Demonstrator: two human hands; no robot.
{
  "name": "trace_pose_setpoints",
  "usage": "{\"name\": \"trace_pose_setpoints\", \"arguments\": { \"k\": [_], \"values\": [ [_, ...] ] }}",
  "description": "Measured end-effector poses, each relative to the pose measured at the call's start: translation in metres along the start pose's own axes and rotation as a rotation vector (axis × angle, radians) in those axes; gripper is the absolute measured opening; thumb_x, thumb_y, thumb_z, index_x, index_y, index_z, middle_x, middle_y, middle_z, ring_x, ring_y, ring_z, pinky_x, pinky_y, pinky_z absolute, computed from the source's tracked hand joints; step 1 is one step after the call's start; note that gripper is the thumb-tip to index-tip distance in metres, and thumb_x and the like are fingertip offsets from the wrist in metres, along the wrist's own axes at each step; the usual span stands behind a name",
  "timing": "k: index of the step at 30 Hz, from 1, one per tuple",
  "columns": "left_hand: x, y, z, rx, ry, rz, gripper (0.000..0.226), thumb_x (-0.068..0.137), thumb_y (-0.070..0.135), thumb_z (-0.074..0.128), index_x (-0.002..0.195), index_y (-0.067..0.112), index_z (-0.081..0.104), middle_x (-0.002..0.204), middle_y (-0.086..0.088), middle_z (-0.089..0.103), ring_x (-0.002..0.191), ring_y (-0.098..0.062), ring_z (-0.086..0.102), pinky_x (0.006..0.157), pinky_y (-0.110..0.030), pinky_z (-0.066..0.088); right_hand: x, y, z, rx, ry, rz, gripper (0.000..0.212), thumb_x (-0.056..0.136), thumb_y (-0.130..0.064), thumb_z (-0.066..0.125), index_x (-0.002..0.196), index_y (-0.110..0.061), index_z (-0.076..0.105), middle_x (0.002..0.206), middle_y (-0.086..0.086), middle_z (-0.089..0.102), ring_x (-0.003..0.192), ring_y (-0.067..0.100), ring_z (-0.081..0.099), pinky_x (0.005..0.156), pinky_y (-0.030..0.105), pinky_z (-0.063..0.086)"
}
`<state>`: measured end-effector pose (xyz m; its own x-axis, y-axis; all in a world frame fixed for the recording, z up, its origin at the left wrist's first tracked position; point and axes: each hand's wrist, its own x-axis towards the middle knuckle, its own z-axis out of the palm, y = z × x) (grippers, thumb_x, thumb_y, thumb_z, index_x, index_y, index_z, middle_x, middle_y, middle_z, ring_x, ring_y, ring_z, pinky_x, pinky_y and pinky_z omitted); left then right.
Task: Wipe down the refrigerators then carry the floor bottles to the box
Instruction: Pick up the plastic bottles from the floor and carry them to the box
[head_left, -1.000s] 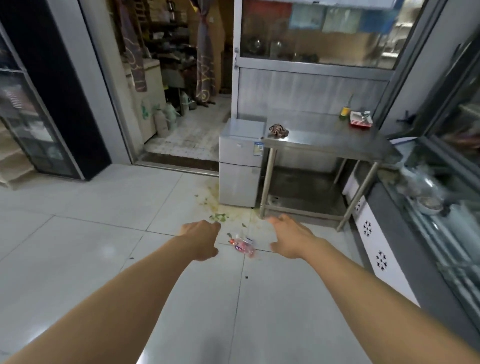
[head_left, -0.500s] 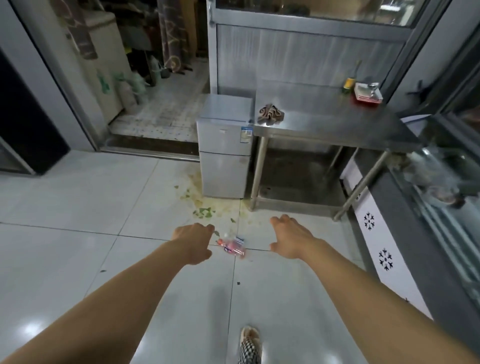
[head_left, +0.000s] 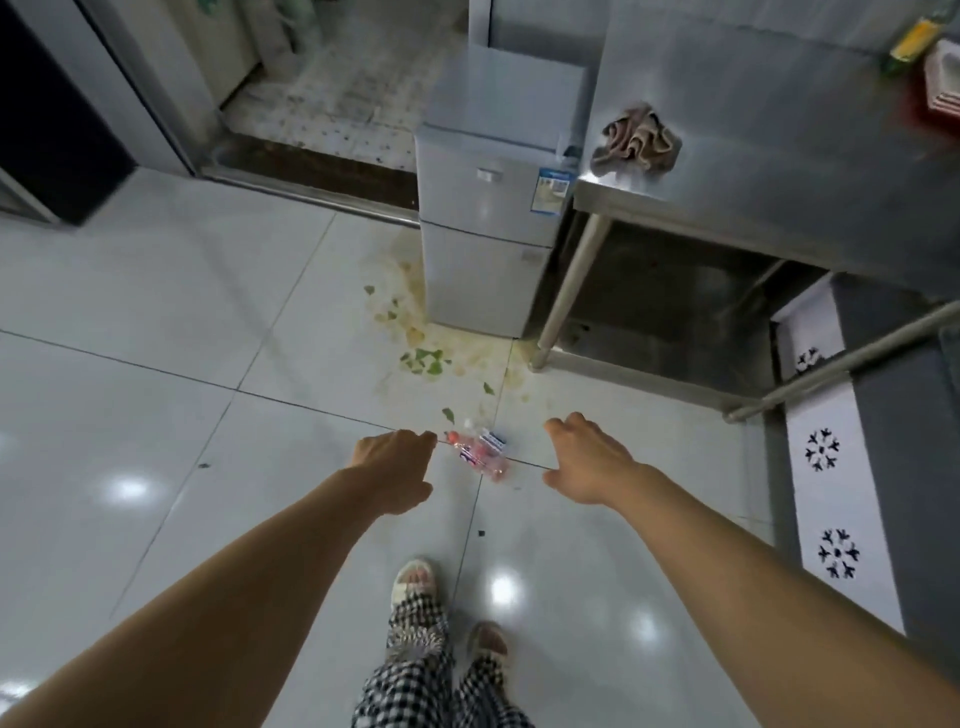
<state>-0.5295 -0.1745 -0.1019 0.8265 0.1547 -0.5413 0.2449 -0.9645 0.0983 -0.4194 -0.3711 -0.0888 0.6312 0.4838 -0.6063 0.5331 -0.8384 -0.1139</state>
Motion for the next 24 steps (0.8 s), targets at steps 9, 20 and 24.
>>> {"name": "trace_pose_setpoints", "arguments": {
  "k": [9, 20, 24],
  "values": [
    [0.128, -0.018, 0.028, -0.019, -0.053, 0.068, 0.062, 0.089, 0.033, 0.054, 0.143, 0.02, 0.026, 0.12, -0.003, 0.056, 0.111, -0.023, 0.055, 0.083, -0.034, 0.042, 0.105, 0.021, 0.027, 0.038, -0.079, 0.071, 0.05, 0.092, -0.026, 0.055, 0.135, -0.011, 0.034, 0.133, 0.011, 0.037, 0.124, 0.029, 0.039, 0.093, 0.038, 0.042],
    [0.285, -0.031, 0.161, -0.069, -0.146, 0.022, 0.046, 0.088, 0.031, 0.058, 0.13, 0.017, 0.043, 0.118, -0.002, 0.056, 0.108, -0.021, 0.054, 0.091, -0.034, 0.042, 0.269, 0.076, 0.157, 0.188, -0.182, 0.131, 0.053, 0.092, -0.031, 0.054, 0.137, -0.014, 0.033, 0.134, 0.008, 0.039, 0.125, 0.026, 0.04, 0.094, 0.033, 0.04],
    [0.345, -0.03, 0.24, -0.066, -0.127, 0.016, 0.049, 0.087, 0.033, 0.059, 0.131, 0.018, 0.042, 0.12, 0.0, 0.055, 0.111, -0.019, 0.051, 0.094, -0.034, 0.038, 0.337, 0.097, 0.229, 0.208, -0.198, 0.127, 0.052, 0.092, -0.032, 0.054, 0.136, -0.013, 0.034, 0.134, 0.01, 0.04, 0.125, 0.027, 0.041, 0.094, 0.035, 0.041]
  ]
}}
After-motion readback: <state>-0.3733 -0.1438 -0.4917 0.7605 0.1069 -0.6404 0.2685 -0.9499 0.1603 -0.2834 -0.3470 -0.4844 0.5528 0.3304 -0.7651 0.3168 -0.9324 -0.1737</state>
